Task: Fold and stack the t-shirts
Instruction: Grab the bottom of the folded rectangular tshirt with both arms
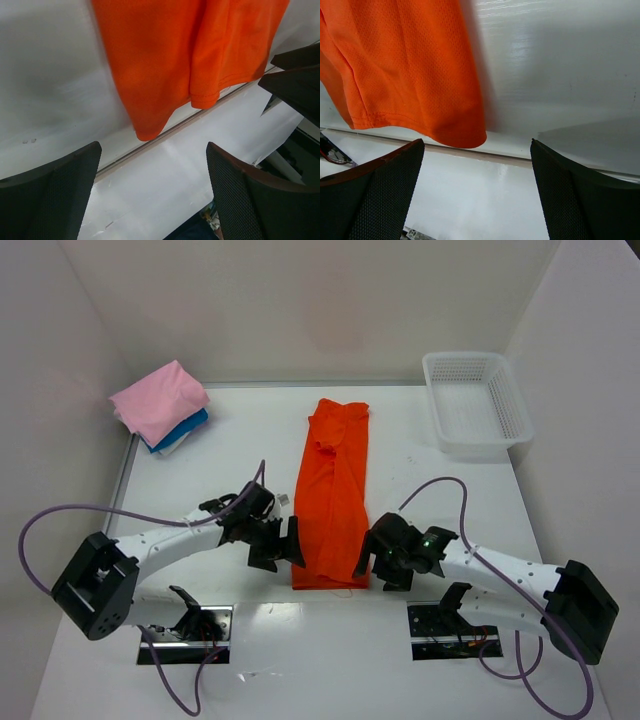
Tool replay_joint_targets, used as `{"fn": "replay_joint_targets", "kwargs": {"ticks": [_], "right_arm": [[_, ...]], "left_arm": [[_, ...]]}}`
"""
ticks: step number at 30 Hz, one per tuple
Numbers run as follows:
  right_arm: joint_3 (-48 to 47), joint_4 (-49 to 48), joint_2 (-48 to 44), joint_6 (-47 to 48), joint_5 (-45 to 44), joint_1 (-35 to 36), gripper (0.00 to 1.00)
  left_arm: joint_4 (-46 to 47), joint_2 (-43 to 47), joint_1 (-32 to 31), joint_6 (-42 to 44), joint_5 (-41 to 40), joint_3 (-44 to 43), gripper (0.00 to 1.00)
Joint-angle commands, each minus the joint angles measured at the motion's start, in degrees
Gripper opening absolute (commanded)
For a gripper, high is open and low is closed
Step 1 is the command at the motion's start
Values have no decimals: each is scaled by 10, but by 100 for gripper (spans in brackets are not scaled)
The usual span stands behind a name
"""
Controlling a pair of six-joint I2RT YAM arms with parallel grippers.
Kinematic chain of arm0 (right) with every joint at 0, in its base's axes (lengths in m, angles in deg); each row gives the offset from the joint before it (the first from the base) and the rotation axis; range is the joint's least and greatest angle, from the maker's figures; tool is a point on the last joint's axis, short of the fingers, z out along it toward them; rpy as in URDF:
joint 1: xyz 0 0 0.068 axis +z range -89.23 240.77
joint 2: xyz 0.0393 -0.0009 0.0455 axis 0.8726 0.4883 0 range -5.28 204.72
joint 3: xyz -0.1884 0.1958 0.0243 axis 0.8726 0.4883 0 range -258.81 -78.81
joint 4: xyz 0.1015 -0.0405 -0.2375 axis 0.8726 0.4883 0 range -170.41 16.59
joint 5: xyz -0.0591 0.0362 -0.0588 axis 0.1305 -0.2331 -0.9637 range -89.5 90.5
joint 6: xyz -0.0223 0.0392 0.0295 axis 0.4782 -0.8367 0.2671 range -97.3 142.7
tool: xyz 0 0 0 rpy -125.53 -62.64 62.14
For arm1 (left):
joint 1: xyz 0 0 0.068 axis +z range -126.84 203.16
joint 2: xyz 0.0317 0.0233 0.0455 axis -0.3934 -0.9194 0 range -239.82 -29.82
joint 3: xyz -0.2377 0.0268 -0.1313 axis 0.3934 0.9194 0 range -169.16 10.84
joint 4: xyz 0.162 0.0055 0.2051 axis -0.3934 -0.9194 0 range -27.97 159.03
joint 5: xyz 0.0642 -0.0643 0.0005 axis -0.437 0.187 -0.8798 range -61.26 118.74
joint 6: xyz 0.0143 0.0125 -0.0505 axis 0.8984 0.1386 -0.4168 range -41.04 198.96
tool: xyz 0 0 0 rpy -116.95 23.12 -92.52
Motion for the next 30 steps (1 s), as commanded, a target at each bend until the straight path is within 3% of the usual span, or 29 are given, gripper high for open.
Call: {"fn": "replay_joint_targets", "kwargs": {"ticks": [1, 17, 26, 30], "right_arm": [[12, -45, 0, -14, -8, 6, 92], [17, -78, 23, -25, -21, 6, 86], [40, -89, -18, -42, -21, 6, 74], [40, -96, -18, -42, -21, 6, 74]], "left_arm": [[28, -16, -14, -36, 18, 14, 93], [51, -43, -37, -71, 6, 34, 89], [100, -27, -62, -130, -48, 64, 88], [107, -16, -67, -148, -68, 76, 86]]}}
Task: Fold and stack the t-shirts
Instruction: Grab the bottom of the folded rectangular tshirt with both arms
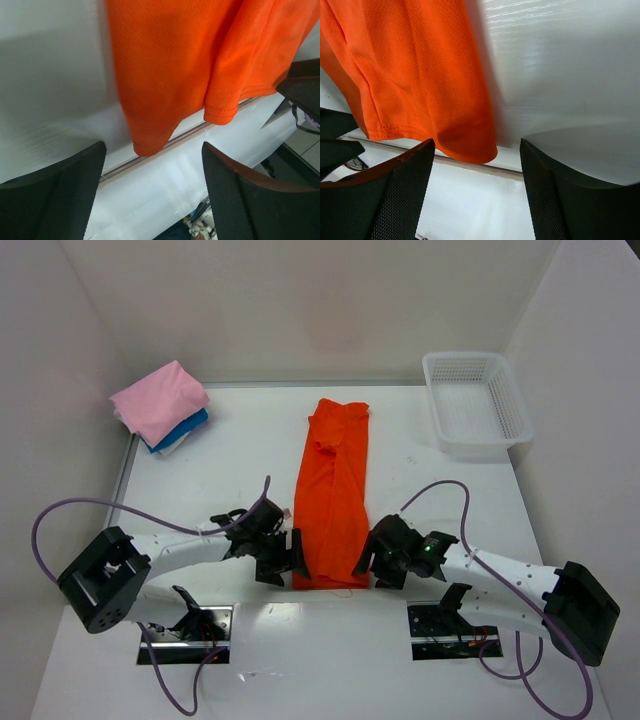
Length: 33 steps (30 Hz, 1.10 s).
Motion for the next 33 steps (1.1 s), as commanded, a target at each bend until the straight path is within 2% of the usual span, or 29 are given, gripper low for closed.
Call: {"fn": "replay_joint_targets", "kwargs": {"ticks": [1, 9, 14, 18, 28, 32, 33], "right_arm": [[9, -32, -11, -10, -12, 5, 74], [21, -49, -12, -10, -12, 5, 71], [33, -61, -18, -15, -6, 5, 59], [38, -66, -23, -15, -1, 5, 54], [38, -89, -10, -10, -1, 5, 47], [38, -100, -5, -10, -1, 5, 43], [38, -100, -5, -10, -1, 5, 41]], "left_arm": [[13, 11, -5, -35, -36, 19, 84], [13, 16, -30, -74, -69, 19, 77], [1, 16, -44, -98, -110, 13, 69], [1, 22, -55, -123, -127, 13, 62], [-4, 33, -66, -162, -157, 26, 53], [-4, 4, -71, -162, -163, 20, 50], [1, -2, -78, -162, -163, 20, 47]]}}
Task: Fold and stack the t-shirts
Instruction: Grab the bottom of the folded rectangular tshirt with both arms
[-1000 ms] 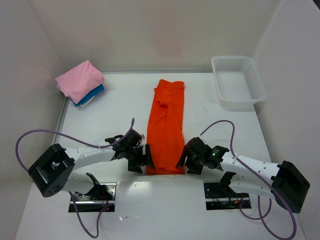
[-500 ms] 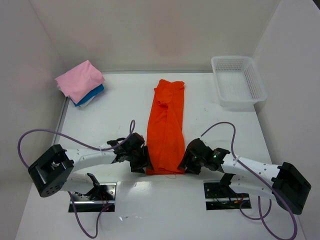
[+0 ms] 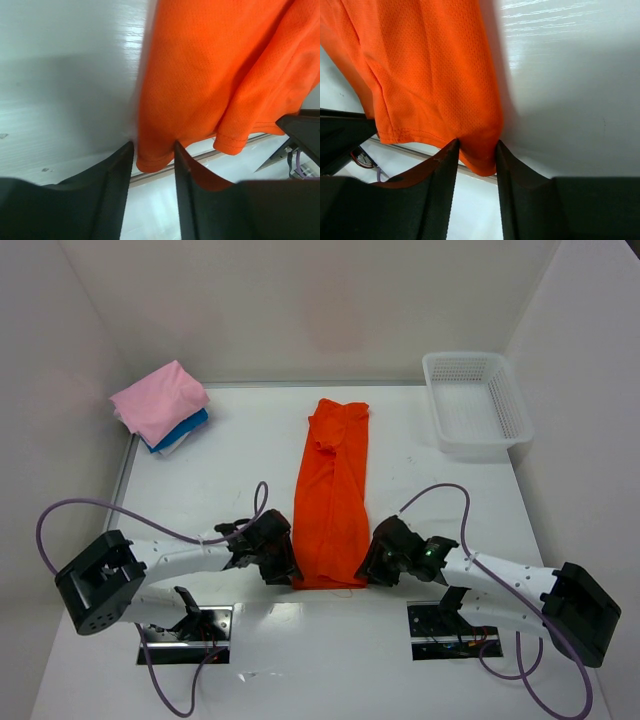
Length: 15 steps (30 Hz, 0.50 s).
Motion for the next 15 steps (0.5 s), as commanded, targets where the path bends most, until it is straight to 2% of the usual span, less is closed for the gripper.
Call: {"fn": "replay_joint_targets", "kwargs": {"ticks": [1, 3, 4, 6, 8, 9, 12, 15], "right_arm": [[4, -28, 1, -4, -9, 5, 40], [4, -28, 7, -4, -9, 5, 33], [4, -28, 7, -4, -9, 5, 29], [4, -28, 7, -4, -9, 5, 24], [4, -28, 7, -4, -14, 5, 21], [4, -28, 7, -4, -14, 5, 16], [-2, -7, 7, -4, -19, 5, 6], [-35, 29, -7, 3, -31, 5, 4]], "left_arm": [[-6, -26, -11, -5, -18, -3, 45], [-6, -37, -17, 1, -18, -10, 41], [-6, -45, -17, 1, -18, -16, 34], [-6, -52, -17, 7, -18, -22, 27], [0, -57, -17, 12, -18, -22, 15], [0, -57, -17, 12, -18, -22, 3], [-19, -52, -22, 17, -25, -39, 0], [-53, -18, -22, 23, -45, -59, 0]]}}
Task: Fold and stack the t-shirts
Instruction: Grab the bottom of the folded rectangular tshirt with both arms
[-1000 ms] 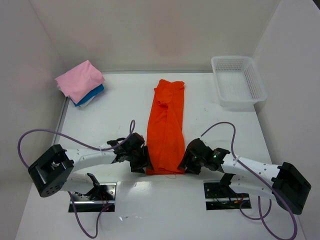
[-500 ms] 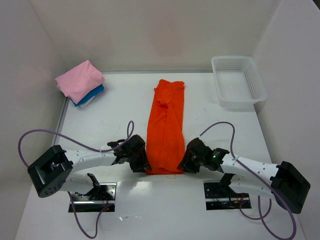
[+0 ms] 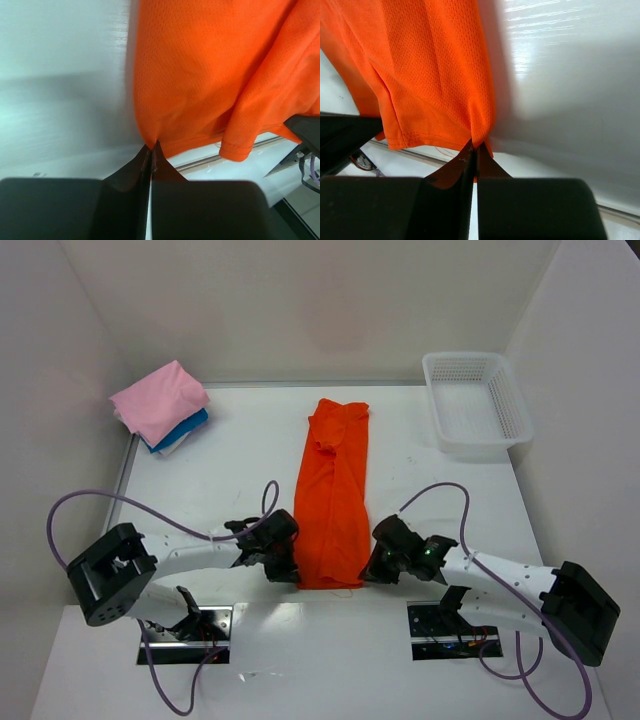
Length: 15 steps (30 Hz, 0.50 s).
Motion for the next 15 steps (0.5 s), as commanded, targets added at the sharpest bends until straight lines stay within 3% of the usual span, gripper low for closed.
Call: {"fn": "replay_joint_targets", "kwargs": {"ticks": [1, 4, 7, 15], "right_arm": [[-47, 38, -13, 7, -33, 5, 4], [-77, 62, -28, 15, -44, 5, 3], [-112, 75, -22, 39, -44, -10, 3], [-212, 91, 28, 188, -44, -145, 4]], "left_arm": [[-53, 38, -3, 15, -41, -32, 0], [-73, 97, -3, 15, -57, -60, 0], [-95, 103, -3, 50, -70, -104, 0], [-110, 66, 33, 132, -109, -182, 0]]}}
